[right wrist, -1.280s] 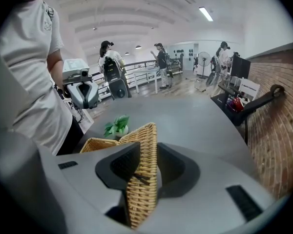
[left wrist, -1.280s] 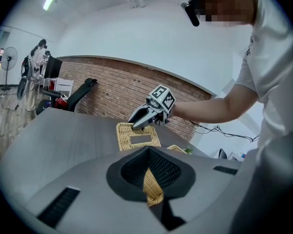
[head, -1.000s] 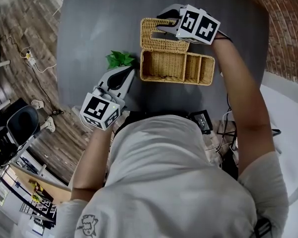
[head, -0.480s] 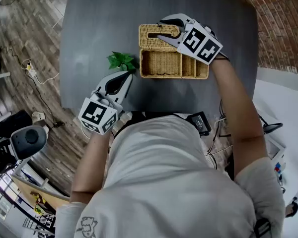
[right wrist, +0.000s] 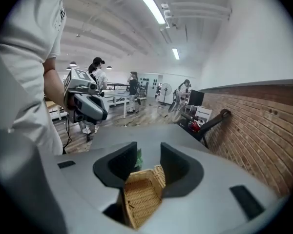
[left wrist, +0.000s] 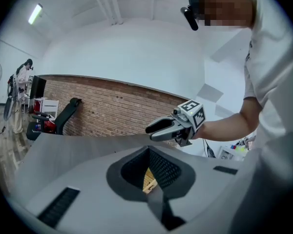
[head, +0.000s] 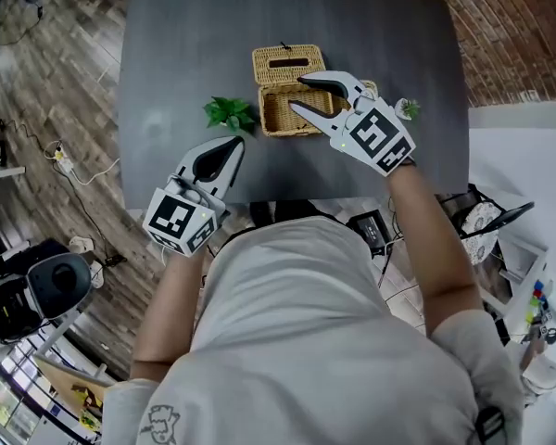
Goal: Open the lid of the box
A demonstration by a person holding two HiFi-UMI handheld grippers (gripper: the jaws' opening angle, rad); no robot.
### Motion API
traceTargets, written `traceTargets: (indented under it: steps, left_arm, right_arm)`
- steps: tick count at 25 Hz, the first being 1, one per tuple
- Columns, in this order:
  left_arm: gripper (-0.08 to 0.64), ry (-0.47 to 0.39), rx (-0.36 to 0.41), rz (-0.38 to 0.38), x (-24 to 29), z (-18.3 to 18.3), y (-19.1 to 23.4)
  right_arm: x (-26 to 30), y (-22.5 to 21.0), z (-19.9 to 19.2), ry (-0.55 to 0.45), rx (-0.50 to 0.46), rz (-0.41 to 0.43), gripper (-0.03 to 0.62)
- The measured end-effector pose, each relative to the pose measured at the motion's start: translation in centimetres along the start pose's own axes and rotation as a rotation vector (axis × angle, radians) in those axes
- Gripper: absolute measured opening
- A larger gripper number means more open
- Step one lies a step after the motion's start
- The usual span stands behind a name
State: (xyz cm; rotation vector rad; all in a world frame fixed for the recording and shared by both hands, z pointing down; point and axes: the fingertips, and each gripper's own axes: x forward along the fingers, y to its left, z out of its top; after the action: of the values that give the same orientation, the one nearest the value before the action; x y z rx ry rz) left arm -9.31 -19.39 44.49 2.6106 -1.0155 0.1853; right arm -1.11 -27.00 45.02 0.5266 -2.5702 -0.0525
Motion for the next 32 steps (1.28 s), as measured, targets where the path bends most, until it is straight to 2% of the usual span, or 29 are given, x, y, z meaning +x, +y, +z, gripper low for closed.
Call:
traceTargets:
  steps: [7, 12, 19, 24, 29, 32]
  left_arm:
    - [0.011, -0.038, 0.060, -0.042, -3.1, 1.1, -2.1]
    - [0.011, -0.060, 0.090, -0.066, -5.1, 1.5, -3.8]
    - [0.011, -0.079, 0.117, -0.105, -7.3, 1.9, -7.1]
    - [0.011, -0.096, 0.114, -0.096, -7.9, 2.2, -9.2]
    - [0.011, -0.105, 0.137, -0.085, -7.8, 2.9, -12.4]
    - [0.011, -0.113, 0.122, -0.071, -7.7, 3.0, -14.6]
  right_arm:
    - [-4.3, 6.0, 1.9, -0.076, 0.021, -0.120, 0.129]
    - [-6.5, 10.2, 1.8, -0.123, 0.064, -0.191, 0.114]
    - [-10.2, 14.1, 3.1, -0.153, 0.049, -0.234, 0.054]
    - [-12.8, 15.7, 4.0, -0.197, 0.067, -0.250, 0.043]
    - [-15.6, 16.9, 4.0, -0.245, 0.070, -0.233, 0.023]
    - [-17.5, 17.7, 3.5, -0.257, 0.069, -0.210, 0.010]
